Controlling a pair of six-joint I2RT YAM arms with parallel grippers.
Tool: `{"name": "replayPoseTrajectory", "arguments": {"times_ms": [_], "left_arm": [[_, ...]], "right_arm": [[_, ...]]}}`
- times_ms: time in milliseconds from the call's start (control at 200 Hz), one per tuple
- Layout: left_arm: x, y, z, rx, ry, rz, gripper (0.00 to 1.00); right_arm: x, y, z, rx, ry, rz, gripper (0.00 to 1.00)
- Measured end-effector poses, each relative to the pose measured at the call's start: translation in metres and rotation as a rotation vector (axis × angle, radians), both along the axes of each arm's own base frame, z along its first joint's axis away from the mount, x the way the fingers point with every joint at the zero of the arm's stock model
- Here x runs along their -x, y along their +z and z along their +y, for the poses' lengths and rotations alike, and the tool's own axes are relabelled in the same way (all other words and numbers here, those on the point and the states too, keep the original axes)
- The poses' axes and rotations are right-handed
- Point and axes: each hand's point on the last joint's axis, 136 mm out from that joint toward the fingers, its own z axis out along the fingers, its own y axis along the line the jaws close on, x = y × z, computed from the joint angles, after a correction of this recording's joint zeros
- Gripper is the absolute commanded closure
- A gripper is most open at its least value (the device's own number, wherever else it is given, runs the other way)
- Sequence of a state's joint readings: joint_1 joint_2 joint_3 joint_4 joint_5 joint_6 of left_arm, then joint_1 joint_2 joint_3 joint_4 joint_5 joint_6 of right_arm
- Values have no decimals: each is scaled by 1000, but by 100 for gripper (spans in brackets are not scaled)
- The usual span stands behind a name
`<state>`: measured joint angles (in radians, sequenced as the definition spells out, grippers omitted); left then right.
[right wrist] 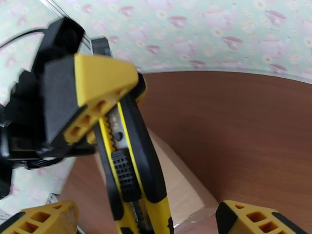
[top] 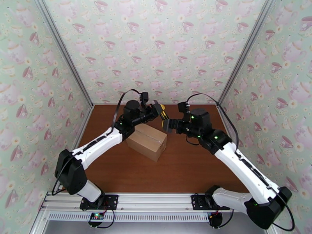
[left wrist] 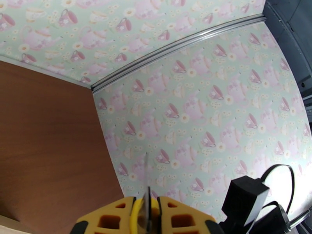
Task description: Unpack the express box
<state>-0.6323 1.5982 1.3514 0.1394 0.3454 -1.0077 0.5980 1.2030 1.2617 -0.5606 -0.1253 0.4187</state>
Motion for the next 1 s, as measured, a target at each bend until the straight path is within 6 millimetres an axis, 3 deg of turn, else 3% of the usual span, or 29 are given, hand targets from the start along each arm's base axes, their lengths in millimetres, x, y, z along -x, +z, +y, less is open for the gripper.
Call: {"name": "replayPoseTrajectory", "arguments": {"times_ms": [145,416,756,997], "left_arm": [[0,-7,-6,-31,3,21,100],[2,-7,-10,-71,16,30,100],[2,-14,-13,-101,21,46,100],[2,-15,-13,-103,21,49,100]], "right_arm": [[-4,-10,2,85,-25,-7,6],[-10,-4,6,194,-69,-69,22],[-18,-19,9,315,-98,-73,43],[-21,-20,5,334,-121,-81,41]]}}
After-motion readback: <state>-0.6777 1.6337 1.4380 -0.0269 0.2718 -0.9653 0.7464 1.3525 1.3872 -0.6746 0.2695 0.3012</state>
